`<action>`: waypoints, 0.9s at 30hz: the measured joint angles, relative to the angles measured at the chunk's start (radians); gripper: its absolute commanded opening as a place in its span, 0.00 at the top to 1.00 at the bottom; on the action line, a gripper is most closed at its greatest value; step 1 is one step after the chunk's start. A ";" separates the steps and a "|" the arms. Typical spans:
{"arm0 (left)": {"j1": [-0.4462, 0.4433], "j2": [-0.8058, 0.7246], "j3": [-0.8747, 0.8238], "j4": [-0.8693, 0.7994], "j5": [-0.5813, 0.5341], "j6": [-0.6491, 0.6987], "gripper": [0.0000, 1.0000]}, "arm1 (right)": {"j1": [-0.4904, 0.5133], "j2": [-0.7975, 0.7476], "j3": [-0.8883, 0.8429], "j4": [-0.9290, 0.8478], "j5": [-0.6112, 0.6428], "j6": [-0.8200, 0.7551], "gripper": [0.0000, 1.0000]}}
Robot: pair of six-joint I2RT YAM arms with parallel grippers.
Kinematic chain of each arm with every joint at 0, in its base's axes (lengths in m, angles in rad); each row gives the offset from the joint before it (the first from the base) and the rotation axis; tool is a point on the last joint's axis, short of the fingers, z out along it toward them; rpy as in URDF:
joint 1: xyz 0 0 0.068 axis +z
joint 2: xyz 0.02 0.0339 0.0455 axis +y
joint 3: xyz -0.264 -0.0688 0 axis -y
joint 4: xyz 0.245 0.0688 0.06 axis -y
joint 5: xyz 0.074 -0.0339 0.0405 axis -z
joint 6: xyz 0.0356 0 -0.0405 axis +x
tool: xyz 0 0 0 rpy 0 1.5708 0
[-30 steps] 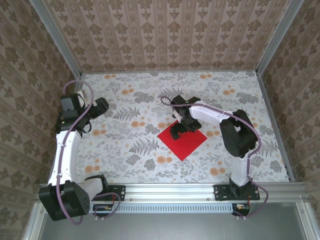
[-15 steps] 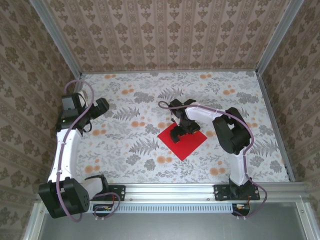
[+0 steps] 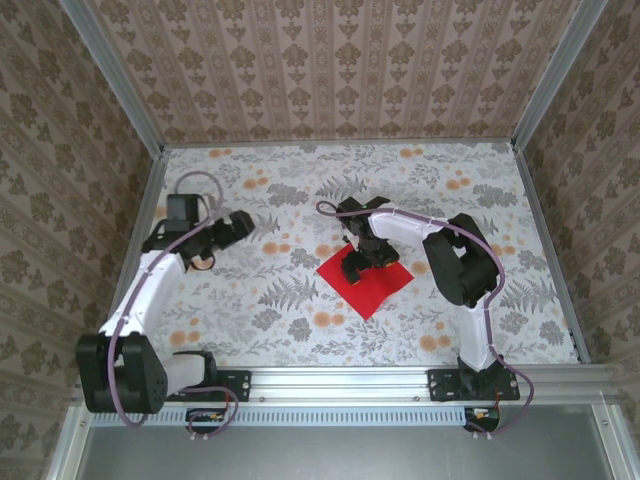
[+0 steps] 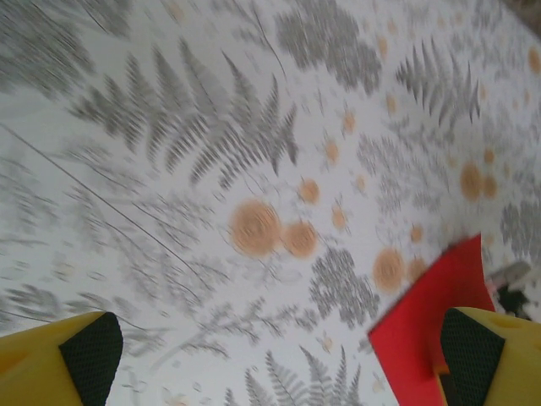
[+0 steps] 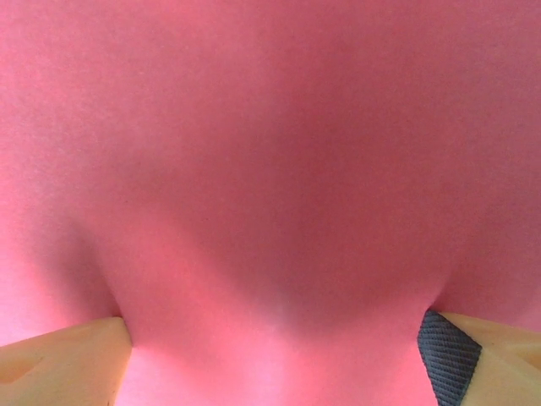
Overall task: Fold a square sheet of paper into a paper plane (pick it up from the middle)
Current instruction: Fold the square sheet of paper in half at the center of the table.
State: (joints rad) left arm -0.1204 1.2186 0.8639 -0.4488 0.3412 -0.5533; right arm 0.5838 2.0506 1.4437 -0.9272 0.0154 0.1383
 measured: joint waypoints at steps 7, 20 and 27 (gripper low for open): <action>-0.190 0.064 -0.089 0.083 0.004 -0.114 0.00 | -0.010 -0.026 -0.034 0.038 -0.008 0.039 0.22; -0.273 0.080 -0.134 0.162 -0.028 -0.228 0.00 | -0.014 -0.065 -0.053 0.063 -0.030 0.047 0.01; -0.273 0.081 -0.134 0.162 -0.051 -0.248 0.00 | -0.006 -0.051 -0.016 0.064 -0.030 0.017 0.01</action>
State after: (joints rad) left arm -0.3931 1.2995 0.7303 -0.2867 0.2905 -0.8013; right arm 0.5777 1.9995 1.4277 -0.8631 -0.0143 0.1555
